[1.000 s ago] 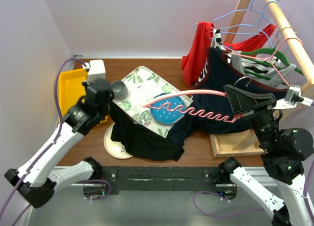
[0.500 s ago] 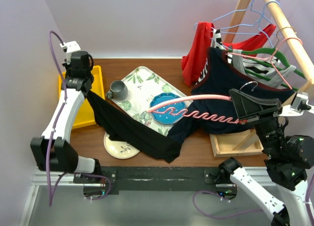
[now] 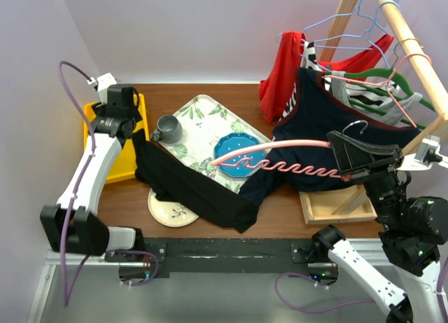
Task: Remove the tank top from the hanger
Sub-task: Place the tank top in the bin.
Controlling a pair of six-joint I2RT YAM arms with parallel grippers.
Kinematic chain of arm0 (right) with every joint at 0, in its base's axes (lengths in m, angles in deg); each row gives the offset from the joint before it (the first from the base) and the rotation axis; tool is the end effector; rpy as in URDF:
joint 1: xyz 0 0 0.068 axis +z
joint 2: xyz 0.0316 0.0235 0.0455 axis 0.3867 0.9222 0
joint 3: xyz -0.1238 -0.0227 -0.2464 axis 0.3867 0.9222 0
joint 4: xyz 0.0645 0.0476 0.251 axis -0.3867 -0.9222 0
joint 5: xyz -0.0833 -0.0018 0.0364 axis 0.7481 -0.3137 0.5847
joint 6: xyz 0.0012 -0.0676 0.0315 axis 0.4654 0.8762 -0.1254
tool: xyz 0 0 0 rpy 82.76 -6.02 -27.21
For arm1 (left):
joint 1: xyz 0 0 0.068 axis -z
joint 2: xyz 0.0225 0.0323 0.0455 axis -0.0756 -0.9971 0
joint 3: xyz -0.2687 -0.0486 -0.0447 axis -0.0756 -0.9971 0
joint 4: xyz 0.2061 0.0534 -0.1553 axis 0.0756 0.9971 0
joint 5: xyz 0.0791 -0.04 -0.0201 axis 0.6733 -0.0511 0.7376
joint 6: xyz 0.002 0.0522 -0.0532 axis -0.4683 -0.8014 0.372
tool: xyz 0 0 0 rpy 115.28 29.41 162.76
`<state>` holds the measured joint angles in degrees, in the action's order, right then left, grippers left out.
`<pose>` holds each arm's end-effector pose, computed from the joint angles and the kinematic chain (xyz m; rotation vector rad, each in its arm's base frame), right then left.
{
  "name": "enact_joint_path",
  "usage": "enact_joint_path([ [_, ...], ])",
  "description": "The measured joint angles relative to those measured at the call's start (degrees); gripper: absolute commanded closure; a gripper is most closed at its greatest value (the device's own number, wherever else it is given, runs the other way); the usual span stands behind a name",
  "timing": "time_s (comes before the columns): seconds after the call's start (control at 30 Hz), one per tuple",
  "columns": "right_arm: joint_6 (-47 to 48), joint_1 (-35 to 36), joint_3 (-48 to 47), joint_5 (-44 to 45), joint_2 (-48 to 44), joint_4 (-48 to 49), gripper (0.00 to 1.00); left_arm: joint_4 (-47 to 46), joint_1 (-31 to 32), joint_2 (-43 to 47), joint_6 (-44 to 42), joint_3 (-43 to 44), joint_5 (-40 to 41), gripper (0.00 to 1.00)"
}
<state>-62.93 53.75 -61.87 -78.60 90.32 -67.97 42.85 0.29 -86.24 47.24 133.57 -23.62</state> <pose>0.0434 0.0229 0.4883 0.0597 1.1071 0.9817 0.3102 0.0091 0.3392 -0.6999 2.0125 0.3242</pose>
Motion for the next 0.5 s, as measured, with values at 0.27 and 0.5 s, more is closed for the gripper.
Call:
enact_joint_path([
  [0.27, 0.9, 0.0, 0.4, 1.0, -0.7, -0.6, 1.0, 11.2, 18.1, 11.1, 19.7, -3.8, -3.3, 0.3],
  [0.5, 1.0, 0.0, 0.4, 1.1, -1.2, -0.7, 1.0, 16.8, 33.4, 8.3, 37.9, -15.5, -9.6, 0.28],
])
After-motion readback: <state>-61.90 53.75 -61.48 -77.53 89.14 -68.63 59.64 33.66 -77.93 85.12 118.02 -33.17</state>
